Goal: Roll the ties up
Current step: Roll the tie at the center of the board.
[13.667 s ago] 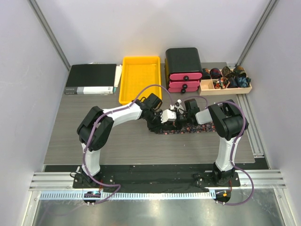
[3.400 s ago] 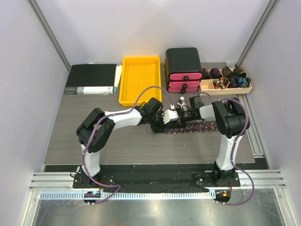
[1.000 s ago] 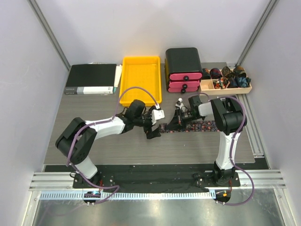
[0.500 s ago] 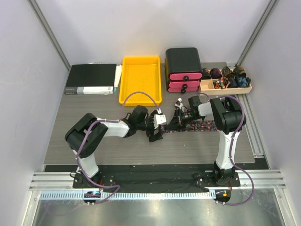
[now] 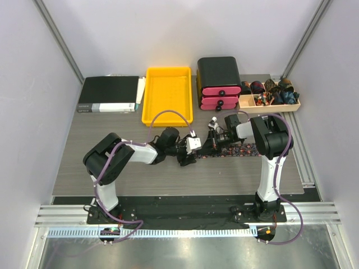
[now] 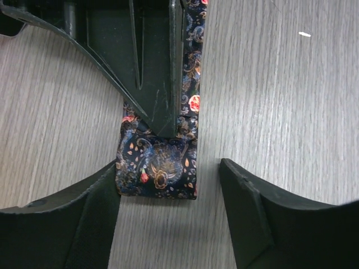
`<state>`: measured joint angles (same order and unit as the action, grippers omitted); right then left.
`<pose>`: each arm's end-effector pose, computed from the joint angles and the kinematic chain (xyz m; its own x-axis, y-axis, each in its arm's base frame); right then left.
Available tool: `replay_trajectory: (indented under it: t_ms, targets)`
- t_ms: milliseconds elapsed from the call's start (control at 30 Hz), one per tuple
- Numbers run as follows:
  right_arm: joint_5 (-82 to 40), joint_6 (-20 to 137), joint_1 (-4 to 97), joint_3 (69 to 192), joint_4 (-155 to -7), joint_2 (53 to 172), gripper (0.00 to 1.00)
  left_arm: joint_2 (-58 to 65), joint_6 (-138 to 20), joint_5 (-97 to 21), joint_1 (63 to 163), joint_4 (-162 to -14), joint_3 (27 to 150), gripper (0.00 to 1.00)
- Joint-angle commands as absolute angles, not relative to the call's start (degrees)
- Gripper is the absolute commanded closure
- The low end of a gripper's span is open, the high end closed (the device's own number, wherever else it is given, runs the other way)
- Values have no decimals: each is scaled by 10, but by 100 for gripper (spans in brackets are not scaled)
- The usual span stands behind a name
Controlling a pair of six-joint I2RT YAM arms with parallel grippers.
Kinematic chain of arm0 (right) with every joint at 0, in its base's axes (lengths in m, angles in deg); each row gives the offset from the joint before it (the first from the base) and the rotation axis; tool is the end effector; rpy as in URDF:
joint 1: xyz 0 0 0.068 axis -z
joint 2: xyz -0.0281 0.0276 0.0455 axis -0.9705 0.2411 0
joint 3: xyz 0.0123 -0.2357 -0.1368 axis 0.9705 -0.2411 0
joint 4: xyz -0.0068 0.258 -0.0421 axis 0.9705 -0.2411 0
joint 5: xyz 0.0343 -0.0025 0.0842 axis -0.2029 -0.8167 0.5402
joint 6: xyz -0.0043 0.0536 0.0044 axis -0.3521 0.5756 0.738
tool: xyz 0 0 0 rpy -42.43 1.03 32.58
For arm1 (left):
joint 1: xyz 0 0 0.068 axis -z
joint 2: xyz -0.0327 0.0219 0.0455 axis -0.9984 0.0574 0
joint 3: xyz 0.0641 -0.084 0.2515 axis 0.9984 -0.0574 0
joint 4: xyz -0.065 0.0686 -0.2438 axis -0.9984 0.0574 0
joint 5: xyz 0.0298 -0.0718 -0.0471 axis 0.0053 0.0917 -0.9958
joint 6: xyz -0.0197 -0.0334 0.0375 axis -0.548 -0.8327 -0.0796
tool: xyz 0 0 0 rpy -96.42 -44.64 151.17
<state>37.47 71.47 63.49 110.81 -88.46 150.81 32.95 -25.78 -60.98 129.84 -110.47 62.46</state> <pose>0.3272 0.1063 0.0672 -0.9966 -0.0818 -0.0104 -0.0408 0.3800 0.9241 0.2442 -0.2539 0.1283 -0.0498 0.4873 -0.8718 0.9856 0.1651 0.0359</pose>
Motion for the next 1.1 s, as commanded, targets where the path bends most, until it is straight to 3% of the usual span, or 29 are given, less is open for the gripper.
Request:
replay_trajectory:
  t_ms: [0, 300, 467, 667, 1067]
  targets:
    - [288, 712, 625, 1073, -940, 1555, 99, 346, -231, -605, 1308, -1084, 643, 40]
    - [288, 722, 628, 1070, -932, 1500, 98, 343, -201, -582, 1313, -935, 690, 69]
    - [301, 730, 646, 1071, -945, 1444, 81, 363, -162, -536, 1318, -784, 753, 83]
    - [306, 690, 679, 1088, -1005, 1407, 64, 381, -126, -512, 1322, -674, 809, 88]
    - [232, 653, 699, 1110, -1033, 1419, 70, 414, -138, -452, 1328, -509, 922, 90]
